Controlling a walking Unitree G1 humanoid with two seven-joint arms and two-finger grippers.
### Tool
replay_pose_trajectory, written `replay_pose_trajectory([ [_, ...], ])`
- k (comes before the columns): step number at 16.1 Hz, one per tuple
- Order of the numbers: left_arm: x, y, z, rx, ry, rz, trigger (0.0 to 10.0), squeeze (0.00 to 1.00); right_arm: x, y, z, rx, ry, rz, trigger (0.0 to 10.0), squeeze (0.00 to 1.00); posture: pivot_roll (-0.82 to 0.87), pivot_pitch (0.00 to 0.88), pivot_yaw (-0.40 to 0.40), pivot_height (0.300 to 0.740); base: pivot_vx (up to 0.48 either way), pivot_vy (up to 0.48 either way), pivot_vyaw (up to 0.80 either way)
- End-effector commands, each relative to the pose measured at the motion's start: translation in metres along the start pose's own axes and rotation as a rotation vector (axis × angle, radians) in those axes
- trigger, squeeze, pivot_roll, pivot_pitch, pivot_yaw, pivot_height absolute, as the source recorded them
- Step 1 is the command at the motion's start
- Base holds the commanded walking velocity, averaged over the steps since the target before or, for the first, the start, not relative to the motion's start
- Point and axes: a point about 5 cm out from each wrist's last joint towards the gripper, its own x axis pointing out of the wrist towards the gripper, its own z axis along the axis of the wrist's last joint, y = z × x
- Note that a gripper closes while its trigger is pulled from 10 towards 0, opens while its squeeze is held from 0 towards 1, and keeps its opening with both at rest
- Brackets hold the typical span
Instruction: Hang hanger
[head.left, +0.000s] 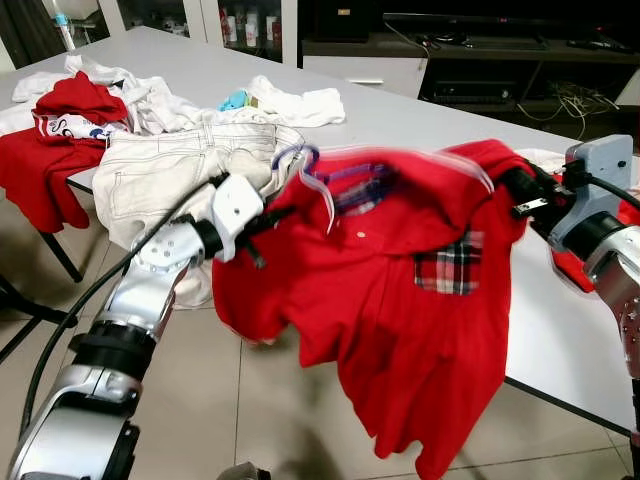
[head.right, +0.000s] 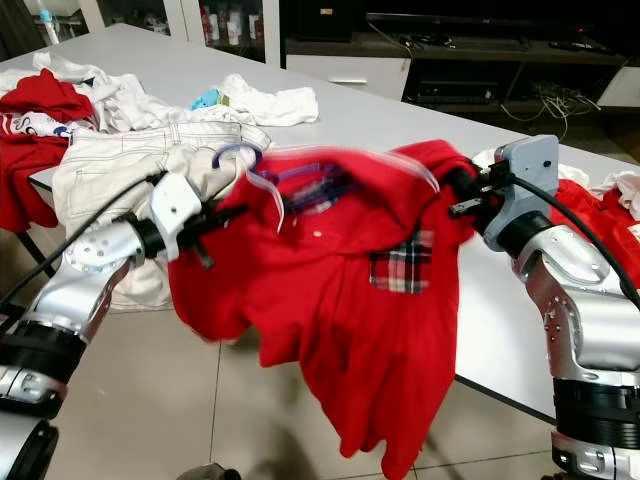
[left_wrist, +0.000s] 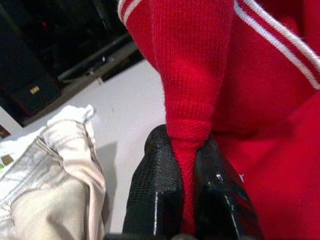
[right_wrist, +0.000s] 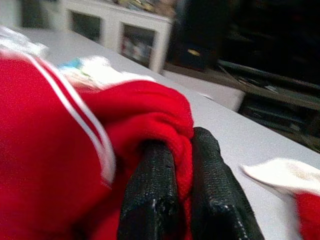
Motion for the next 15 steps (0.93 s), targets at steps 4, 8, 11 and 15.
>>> replay_pose_trajectory([
  [4, 0.005, 0.003, 0.011, -0.012, -0.061, 0.051, 10.0, 0.00, 0.007, -0.003, 0.021, -0.127, -0.031, -0.205, 10.0, 0.00, -0.07, 0.000, -0.007, 0.740, 0.000, 0.000, 0.00],
  [8, 0.009, -0.012, 0.006, -0.034, -0.049, -0.027, 10.0, 0.00, 0.009, 0.019, 0.062, -0.309, -0.226, -0.316, 10.0, 0.00, -0.06, 0.000, -0.011, 0.740, 0.000, 0.000, 0.00],
  [11, 0.008, -0.015, 0.002, -0.035, -0.027, -0.054, 10.0, 0.00, 0.006, 0.017, 0.071, -0.388, -0.264, -0.364, 10.0, 0.00, -0.07, 0.000, -0.014, 0.740, 0.000, 0.000, 0.00],
  [15, 0.006, -0.020, 0.004, -0.021, -0.047, -0.101, 10.0, 0.00, 0.009, 0.013, 0.049, -0.354, -0.155, -0.358, 10.0, 0.00, -0.07, 0.000, -0.015, 0.740, 0.000, 0.000, 0.00],
])
